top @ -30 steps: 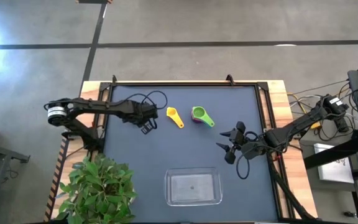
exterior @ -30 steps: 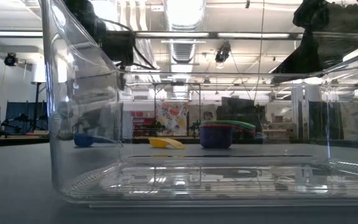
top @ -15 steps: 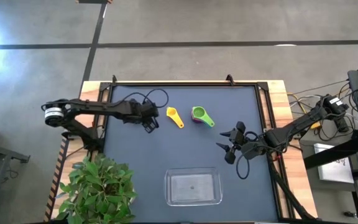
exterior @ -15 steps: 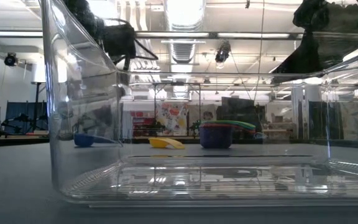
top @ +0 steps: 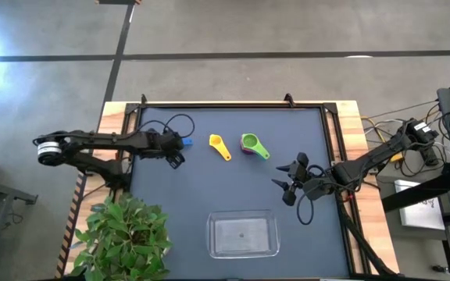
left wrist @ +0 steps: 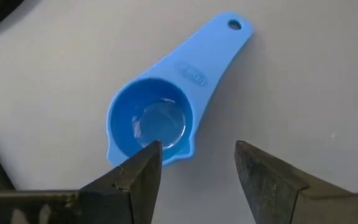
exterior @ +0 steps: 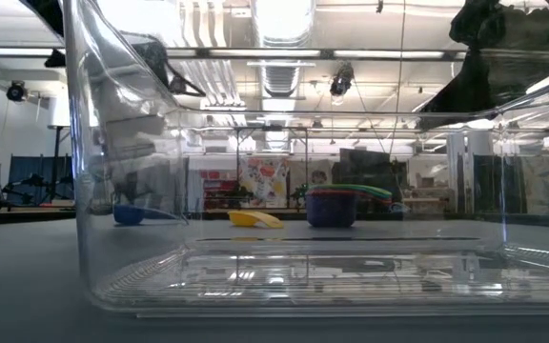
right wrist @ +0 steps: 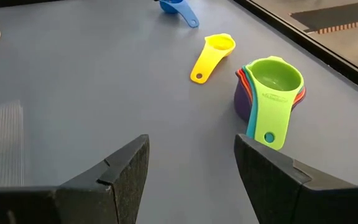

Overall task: Nest measuring cups in basket
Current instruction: Stack the blue measuring cup on top of the green measuring cup

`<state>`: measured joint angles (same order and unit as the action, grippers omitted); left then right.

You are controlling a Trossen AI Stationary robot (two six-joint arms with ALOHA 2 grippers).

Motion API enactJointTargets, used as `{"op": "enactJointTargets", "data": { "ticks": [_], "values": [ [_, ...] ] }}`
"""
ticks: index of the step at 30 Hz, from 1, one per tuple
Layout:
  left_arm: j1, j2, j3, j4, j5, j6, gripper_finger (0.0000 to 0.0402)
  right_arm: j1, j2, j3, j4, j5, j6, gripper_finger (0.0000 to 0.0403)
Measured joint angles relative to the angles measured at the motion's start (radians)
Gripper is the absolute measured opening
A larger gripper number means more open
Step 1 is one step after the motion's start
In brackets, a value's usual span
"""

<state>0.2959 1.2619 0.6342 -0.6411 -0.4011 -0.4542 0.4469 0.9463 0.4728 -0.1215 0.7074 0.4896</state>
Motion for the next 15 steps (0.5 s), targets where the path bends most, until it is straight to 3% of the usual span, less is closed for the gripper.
{"op": "enactJointTargets", "data": {
  "ticks": [6, 15],
  "values": [
    [0.010, -0.008, -0.037, 0.058, -0.028, 0.011, 0.0185, 0.000, 0.000, 0.000, 0.001, 0.000, 0.009, 0.0224],
    [0.081, 0.108, -0.040, 0.065, -0.044, 0.052, 0.0181, 0.000, 0.000, 0.000, 0.004, 0.000, 0.016, 0.0224]
  ]
}}
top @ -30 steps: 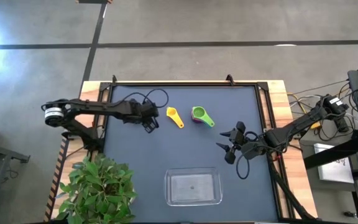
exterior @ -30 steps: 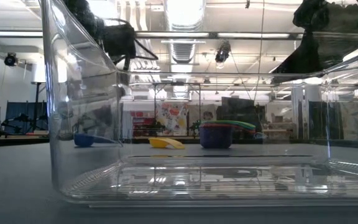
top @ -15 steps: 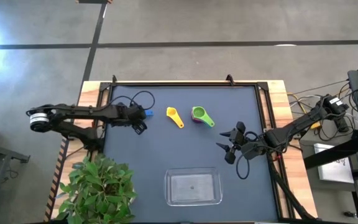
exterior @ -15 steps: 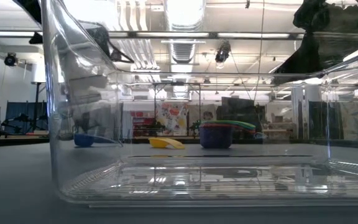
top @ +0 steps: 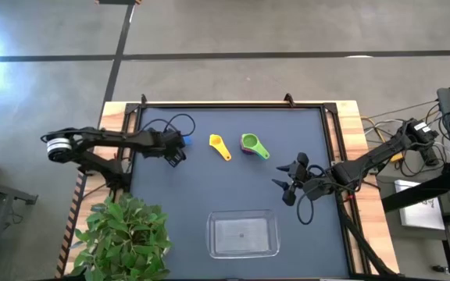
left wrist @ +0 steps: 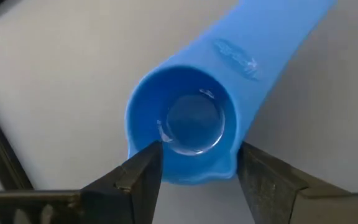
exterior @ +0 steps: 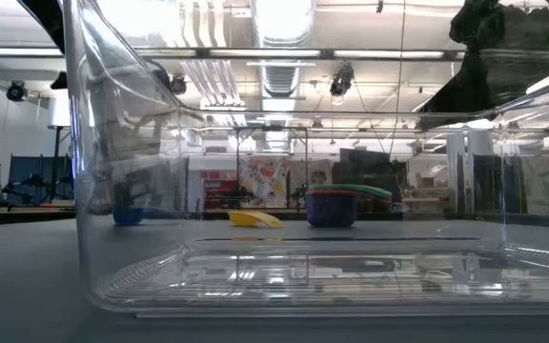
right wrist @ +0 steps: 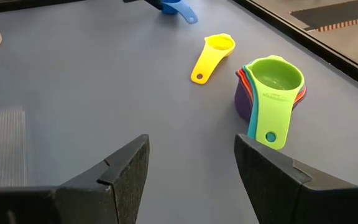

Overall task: Nest measuring cups in basket
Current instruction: Stack the blue measuring cup on top of the green measuring cup

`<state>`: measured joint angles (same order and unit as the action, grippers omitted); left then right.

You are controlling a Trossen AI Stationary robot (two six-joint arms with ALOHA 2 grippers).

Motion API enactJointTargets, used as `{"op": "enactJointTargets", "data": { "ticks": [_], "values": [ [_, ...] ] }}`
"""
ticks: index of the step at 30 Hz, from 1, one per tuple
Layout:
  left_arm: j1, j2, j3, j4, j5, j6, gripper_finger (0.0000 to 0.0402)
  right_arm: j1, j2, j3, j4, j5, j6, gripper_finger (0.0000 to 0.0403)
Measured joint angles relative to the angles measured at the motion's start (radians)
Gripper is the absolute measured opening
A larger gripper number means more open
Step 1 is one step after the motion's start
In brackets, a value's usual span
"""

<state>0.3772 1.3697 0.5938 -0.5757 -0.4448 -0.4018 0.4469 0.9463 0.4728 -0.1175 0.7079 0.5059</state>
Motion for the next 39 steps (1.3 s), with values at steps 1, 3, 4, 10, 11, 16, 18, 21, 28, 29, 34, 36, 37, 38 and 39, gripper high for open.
{"op": "enactJointTargets", "data": {
  "ticks": [1, 3, 4, 10, 11, 16, 18, 21, 28, 29, 34, 36, 37, 38, 39],
  "values": [
    [0.003, 0.013, 0.000, 0.000, 0.000, 0.000, 0.0175, 0.000, 0.000, 0.000, 0.000, 0.000, 0.002, 0.0224],
    [0.005, 0.042, 0.005, 0.000, 0.000, 0.001, 0.0147, 0.000, 0.000, 0.000, 0.000, 0.000, 0.005, 0.0224],
    [0.005, 0.055, 0.010, 0.000, 0.001, 0.001, 0.0126, 0.000, 0.000, 0.000, 0.000, 0.000, 0.005, 0.0224],
    [0.005, 0.096, 0.056, -0.002, 0.000, 0.022, 0.0015, 0.000, 0.000, 0.000, 0.000, 0.000, 0.007, 0.0224],
    [0.004, 0.096, 0.069, -0.003, 0.000, 0.030, 0.0014, 0.000, 0.000, 0.000, 0.000, 0.000, 0.007, 0.0224],
    [-0.032, 0.068, 0.171, -0.011, 0.001, 0.075, 0.0007, 0.000, 0.000, 0.000, -0.004, 0.000, 0.007, 0.0224],
    [-0.062, 0.062, 0.230, -0.016, 0.001, 0.113, 0.0006, 0.000, 0.000, 0.000, -0.004, 0.000, 0.007, 0.0224],
    [-0.121, 0.066, 0.330, -0.013, 0.010, 0.213, 0.0006, 0.000, -0.001, 0.000, -0.004, 0.001, 0.007, 0.0224],
    [-0.238, 0.125, 0.521, 0.010, 0.018, 0.459, 0.0006, -0.018, -0.028, 0.002, 0.000, 0.063, 0.040, 0.0224],
    [-0.249, 0.133, 0.532, 0.013, 0.018, 0.486, 0.0006, -0.028, -0.034, 0.007, -0.001, 0.055, 0.030, 0.0224],
    [-0.304, 0.148, 0.526, 0.102, 0.017, 0.592, 0.0006, -0.095, -0.058, 0.054, 0.004, -0.079, -0.004, 0.0224],
    [-0.324, 0.150, 0.510, 0.138, 0.015, 0.616, 0.0006, -0.133, -0.064, 0.077, 0.004, -0.127, -0.006, 0.0224],
    [-0.335, 0.150, 0.502, 0.150, 0.012, 0.627, 0.0006, -0.154, -0.068, 0.090, 0.007, -0.152, -0.007, 0.0224],
    [-0.345, 0.150, 0.495, 0.164, 0.012, 0.637, 0.0006, -0.178, -0.074, 0.098, 0.018, -0.183, -0.009, 0.0224],
    [-0.354, 0.150, 0.490, 0.177, 0.012, 0.647, 0.0006, -0.205, -0.080, 0.103, 0.033, -0.223, -0.010, 0.0224]
  ]
}}
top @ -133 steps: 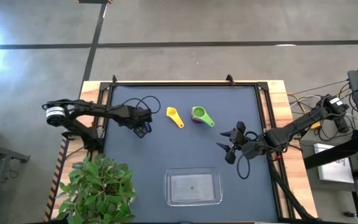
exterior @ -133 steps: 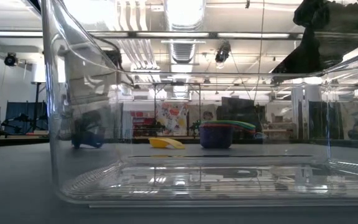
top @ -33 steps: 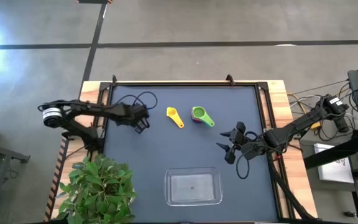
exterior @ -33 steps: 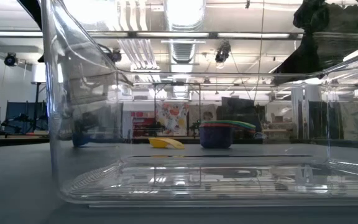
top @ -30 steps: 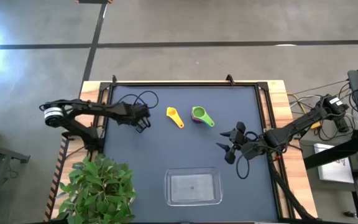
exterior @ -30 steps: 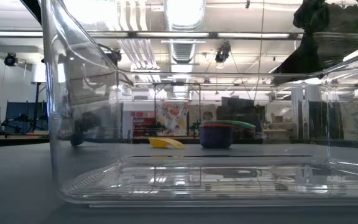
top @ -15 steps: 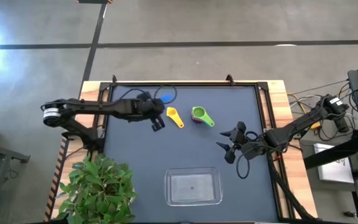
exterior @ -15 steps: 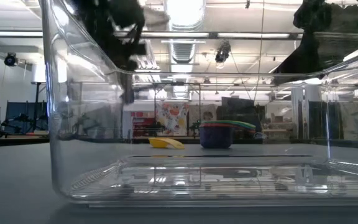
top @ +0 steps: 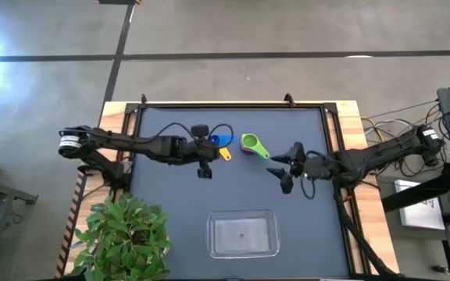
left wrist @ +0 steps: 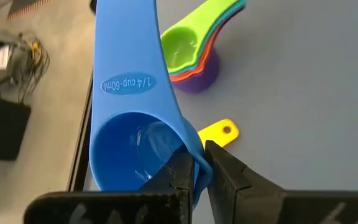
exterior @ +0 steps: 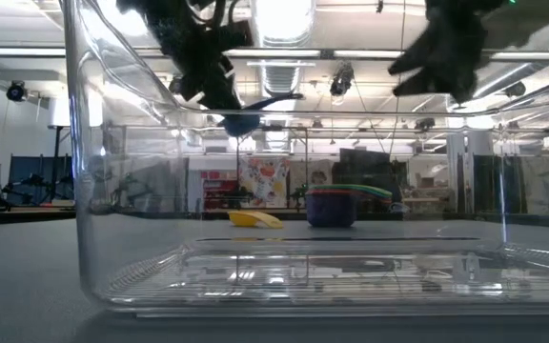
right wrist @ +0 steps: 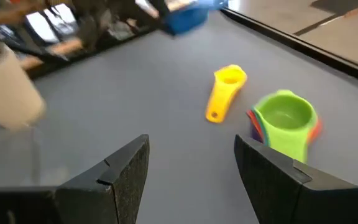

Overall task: Nest measuring cups in basket
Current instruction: Stack the blue measuring cup on top of the green measuring cup

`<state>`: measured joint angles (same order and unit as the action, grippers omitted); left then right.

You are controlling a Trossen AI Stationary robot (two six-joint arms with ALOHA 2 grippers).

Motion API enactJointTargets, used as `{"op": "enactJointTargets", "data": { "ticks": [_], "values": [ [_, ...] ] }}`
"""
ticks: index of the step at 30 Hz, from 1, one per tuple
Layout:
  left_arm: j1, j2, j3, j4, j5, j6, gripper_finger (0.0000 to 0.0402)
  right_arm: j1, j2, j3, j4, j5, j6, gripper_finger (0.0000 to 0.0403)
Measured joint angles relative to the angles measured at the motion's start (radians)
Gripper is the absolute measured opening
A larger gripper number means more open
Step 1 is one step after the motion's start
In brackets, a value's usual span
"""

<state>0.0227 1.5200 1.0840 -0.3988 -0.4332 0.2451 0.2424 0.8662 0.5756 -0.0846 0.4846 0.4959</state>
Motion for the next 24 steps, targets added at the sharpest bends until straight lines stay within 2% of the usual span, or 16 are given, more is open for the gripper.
{"op": "enactJointTargets", "data": {
  "ticks": [5, 8, 11, 14, 24],
  "values": [
    [-0.046, 0.000, -0.002, 0.007, -0.002, 0.031, 0.0006, -0.172, -0.021, 0.006, 0.131, -0.305, -0.056, 0.0224],
    [-0.060, 0.000, -0.002, 0.005, 0.043, 0.035, 0.0006, -0.253, -0.019, 0.006, 0.221, -0.422, -0.212, 0.0224],
    [-0.060, 0.000, -0.002, -0.002, 0.150, 0.025, 0.0006, -0.277, -0.008, 0.025, 0.270, -0.428, -0.418, 0.0224],
    [-0.062, 0.000, -0.002, -0.004, 0.172, 0.019, 0.0006, -0.275, 0.028, 0.081, 0.251, -0.392, -0.535, 0.0224],
    [-0.062, 0.000, -0.003, -0.010, 0.185, 0.016, 0.0006, -0.276, 0.321, 0.382, -0.048, -0.380, -0.560, 0.0224]
  ]
}}
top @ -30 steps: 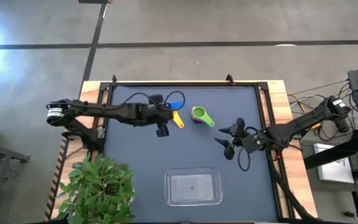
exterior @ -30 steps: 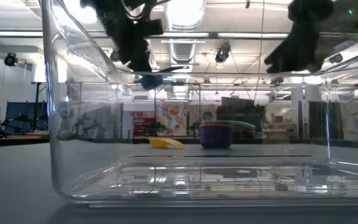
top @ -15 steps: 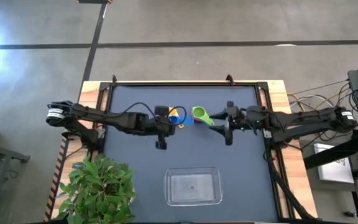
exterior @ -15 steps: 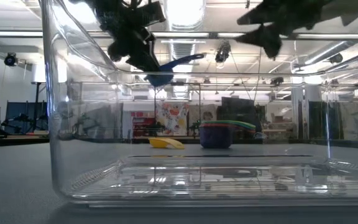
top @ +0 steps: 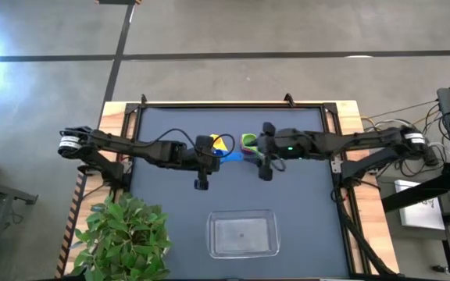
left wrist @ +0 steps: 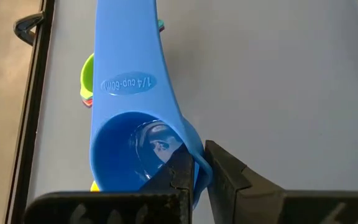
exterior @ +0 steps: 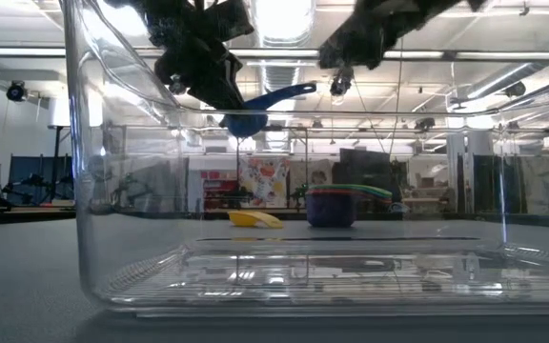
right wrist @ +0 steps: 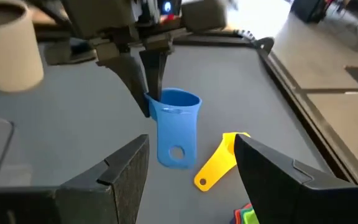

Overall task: Nest measuring cups in basket
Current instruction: Stack the blue measuring cup on top of the green measuring cup

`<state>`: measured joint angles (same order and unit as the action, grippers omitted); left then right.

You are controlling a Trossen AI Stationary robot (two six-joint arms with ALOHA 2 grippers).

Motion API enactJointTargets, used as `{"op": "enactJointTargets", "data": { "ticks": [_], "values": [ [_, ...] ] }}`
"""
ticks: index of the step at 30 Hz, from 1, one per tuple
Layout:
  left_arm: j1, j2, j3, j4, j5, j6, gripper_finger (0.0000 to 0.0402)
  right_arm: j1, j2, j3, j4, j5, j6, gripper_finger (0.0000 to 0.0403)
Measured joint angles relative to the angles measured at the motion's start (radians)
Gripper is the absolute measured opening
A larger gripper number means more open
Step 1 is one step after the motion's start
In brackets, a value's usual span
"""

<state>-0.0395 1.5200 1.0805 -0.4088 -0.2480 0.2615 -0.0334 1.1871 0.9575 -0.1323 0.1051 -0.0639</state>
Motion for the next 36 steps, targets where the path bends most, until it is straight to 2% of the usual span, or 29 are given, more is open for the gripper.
{"op": "enactJointTargets", "data": {
  "ticks": [9, 19, 29, 32, 36],
  "values": [
    [-0.001, 0.000, -0.002, -0.004, 0.001, -0.001, 0.0006, -0.009, 0.228, 0.215, -0.140, -0.002, 0.004, 0.0224],
    [-0.001, 0.000, -0.004, -0.030, 0.004, 0.002, 0.0006, -0.031, 0.370, 0.320, -0.206, -0.031, 0.000, 0.0224],
    [-0.001, 0.000, -0.004, -0.038, 0.004, 0.009, 0.0006, -0.041, 0.400, 0.341, -0.229, -0.032, -0.002, 0.0219],
    [-0.001, 0.000, -0.004, -0.036, 0.003, 0.008, 0.0006, -0.041, 0.394, 0.341, -0.233, -0.034, -0.002, 0.0202],
    [0.000, 0.000, -0.004, -0.039, 0.002, 0.008, 0.0006, -0.041, 0.397, 0.341, -0.244, -0.036, -0.003, 0.0157]
  ]
}}
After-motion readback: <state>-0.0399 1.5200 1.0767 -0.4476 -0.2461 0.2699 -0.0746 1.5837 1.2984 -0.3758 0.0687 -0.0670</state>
